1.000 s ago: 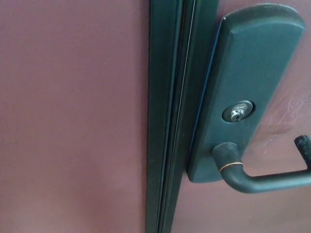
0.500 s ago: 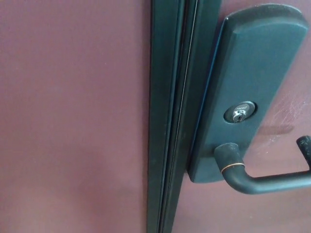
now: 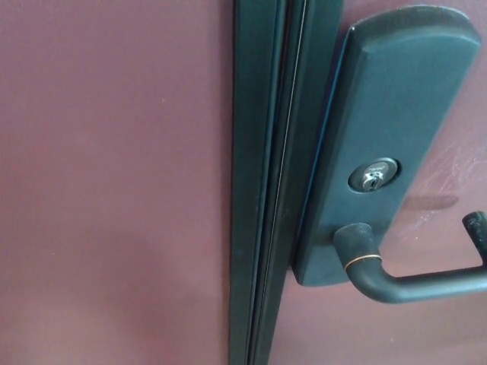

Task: The robot walks towards the door handle and put its right hand on it and twist the handle

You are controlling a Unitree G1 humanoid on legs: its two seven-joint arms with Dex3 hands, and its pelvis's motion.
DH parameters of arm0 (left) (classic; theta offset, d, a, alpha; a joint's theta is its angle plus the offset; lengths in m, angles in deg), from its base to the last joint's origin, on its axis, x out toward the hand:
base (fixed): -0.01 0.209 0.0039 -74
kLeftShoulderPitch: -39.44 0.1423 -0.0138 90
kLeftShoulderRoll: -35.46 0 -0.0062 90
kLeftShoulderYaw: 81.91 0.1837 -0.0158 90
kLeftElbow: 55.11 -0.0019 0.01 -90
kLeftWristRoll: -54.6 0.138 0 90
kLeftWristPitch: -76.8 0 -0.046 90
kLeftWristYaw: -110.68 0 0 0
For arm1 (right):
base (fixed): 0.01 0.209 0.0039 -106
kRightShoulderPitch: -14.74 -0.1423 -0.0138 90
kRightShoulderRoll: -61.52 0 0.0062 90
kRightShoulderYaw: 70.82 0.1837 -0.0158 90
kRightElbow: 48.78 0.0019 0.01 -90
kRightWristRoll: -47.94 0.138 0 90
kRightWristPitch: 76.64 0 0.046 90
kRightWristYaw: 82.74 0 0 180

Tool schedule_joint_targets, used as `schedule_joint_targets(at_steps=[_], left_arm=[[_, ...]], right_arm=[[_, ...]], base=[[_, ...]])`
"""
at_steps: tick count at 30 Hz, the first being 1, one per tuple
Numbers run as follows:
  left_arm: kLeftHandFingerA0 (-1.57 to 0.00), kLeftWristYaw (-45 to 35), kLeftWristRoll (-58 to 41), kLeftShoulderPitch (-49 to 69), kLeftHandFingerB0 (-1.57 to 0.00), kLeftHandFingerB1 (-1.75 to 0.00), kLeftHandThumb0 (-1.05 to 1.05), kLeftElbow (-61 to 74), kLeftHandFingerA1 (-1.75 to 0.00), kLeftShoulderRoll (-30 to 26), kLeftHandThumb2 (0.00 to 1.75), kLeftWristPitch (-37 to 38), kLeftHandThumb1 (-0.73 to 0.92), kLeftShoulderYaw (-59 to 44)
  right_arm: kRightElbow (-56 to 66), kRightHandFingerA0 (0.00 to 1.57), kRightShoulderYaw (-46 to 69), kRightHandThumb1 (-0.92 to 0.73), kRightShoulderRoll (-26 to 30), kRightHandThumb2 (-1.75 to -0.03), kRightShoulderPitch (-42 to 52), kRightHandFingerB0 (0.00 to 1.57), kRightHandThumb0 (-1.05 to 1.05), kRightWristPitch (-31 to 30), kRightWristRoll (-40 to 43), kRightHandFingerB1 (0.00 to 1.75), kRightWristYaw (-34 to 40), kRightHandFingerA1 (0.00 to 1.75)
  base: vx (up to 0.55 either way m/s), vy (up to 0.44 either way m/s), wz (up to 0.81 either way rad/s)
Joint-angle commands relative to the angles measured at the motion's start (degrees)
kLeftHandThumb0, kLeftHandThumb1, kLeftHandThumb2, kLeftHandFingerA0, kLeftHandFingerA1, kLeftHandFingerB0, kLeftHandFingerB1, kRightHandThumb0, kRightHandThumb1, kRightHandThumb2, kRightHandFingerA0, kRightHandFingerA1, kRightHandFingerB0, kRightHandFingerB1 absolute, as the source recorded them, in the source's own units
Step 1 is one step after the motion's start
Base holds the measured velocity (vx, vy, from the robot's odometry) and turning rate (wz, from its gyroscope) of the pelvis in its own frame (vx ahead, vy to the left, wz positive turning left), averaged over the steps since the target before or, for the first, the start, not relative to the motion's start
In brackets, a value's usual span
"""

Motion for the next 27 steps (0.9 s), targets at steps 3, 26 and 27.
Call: schedule_joint_targets(at_steps=[3,26,27], left_arm=[[-0.54,-0.9,0.5,0.4,-0.37,-0.49,-0.48,-0.1,-0.56,0.1,0.80,-0.4,0.51,0.1],[-0.54,-1.5,0.6,-2.3,-0.36,-0.48,-0.48,0.1,-0.56,-0.4,0.80,-0.7,0.51,0.2],[-0.54,-1.5,0.5,-2.1,-0.36,-0.48,-0.48,0.2,-0.56,-0.3,0.80,-0.7,0.51,0.1]], right_arm=[[-0.3,0.63,-0.3,-0.67,0.6,-0.60,0.3,0.46,-0.35,-0.9,-0.2,0.37,-1.5,0.42],[-0.3,0.63,-1.5,-0.68,0.7,-0.60,-2.4,0.44,-0.36,-2.0,-0.5,0.36,-1.6,0.42],[-0.2,0.55,-1.3,-0.59,0.7,-0.80,-2.3,0.39,-0.44,-2.1,-0.1,0.46,-1.8,0.53]], base=[[0.00,0.000,0.00],[-0.08,0.094,-0.02],[-0.14,0.113,-0.06]])
